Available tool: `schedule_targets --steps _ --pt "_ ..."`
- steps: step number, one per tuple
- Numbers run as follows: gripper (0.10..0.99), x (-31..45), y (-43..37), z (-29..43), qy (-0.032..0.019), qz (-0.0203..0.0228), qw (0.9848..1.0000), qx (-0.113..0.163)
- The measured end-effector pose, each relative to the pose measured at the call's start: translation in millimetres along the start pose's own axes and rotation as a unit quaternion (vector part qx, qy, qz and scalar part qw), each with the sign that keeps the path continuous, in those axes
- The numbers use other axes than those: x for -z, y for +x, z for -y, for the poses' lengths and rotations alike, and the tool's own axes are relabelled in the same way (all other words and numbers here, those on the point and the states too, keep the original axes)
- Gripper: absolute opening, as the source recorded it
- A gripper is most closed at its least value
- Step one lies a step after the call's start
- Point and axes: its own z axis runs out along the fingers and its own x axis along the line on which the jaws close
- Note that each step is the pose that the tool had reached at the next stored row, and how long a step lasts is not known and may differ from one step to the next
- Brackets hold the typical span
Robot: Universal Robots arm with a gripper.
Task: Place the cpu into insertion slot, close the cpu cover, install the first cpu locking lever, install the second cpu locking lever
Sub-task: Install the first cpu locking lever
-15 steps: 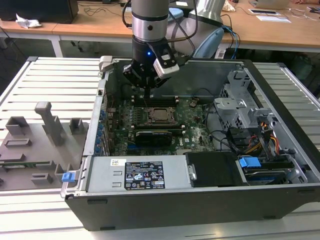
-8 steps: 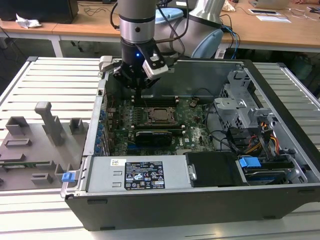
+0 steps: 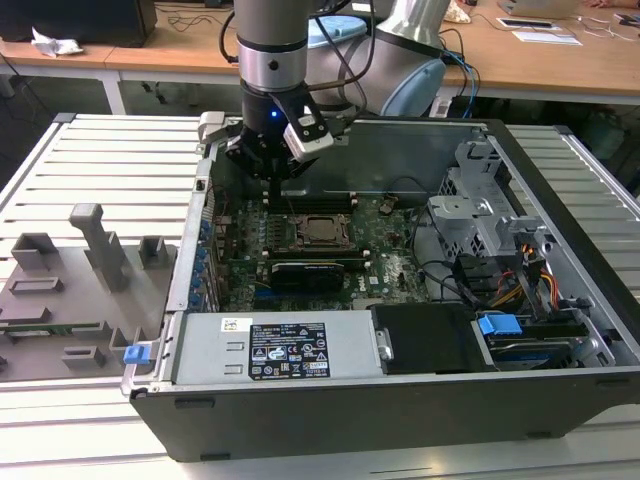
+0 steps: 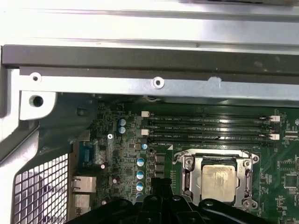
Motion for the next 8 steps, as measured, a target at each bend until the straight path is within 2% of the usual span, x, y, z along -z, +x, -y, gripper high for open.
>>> schedule_targets --steps 8 --pt "0.106 -1.7 0.0 -0.6 -0.0001 -0.0001 1.0000 0.000"
